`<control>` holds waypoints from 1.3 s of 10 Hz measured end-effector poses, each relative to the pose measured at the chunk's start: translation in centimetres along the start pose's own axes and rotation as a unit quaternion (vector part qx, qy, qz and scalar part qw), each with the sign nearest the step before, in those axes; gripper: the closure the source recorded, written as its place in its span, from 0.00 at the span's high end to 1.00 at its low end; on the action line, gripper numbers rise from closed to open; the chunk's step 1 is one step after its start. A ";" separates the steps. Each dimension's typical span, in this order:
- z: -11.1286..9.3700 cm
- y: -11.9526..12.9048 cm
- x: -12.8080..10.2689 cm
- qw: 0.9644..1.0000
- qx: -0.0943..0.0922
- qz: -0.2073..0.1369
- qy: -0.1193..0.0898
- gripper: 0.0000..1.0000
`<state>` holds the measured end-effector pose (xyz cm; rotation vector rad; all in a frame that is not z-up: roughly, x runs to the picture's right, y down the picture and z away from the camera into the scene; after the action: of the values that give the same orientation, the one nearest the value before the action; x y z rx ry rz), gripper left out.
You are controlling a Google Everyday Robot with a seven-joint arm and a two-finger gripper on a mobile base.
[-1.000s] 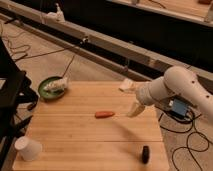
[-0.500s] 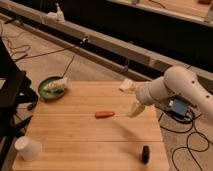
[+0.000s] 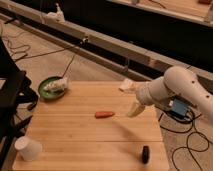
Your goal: Place the ceramic cup over the eraser
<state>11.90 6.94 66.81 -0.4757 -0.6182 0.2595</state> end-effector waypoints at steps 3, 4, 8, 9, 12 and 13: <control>0.6 0.9 -0.1 1.000 -0.014 -0.018 0.005 0.74; 2.0 2.3 -0.7 0.998 -0.041 -0.046 0.012 0.74; 8.6 7.1 -2.3 0.983 -0.140 -0.115 0.044 0.74; 10.4 8.3 -2.6 0.978 -0.161 -0.122 0.052 0.74; 16.6 11.5 -4.3 0.967 -0.214 -0.122 0.066 0.74; 18.3 12.2 -5.2 0.966 -0.224 -0.110 0.064 0.74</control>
<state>-4.49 21.94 71.20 -0.8444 -0.5977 -0.1281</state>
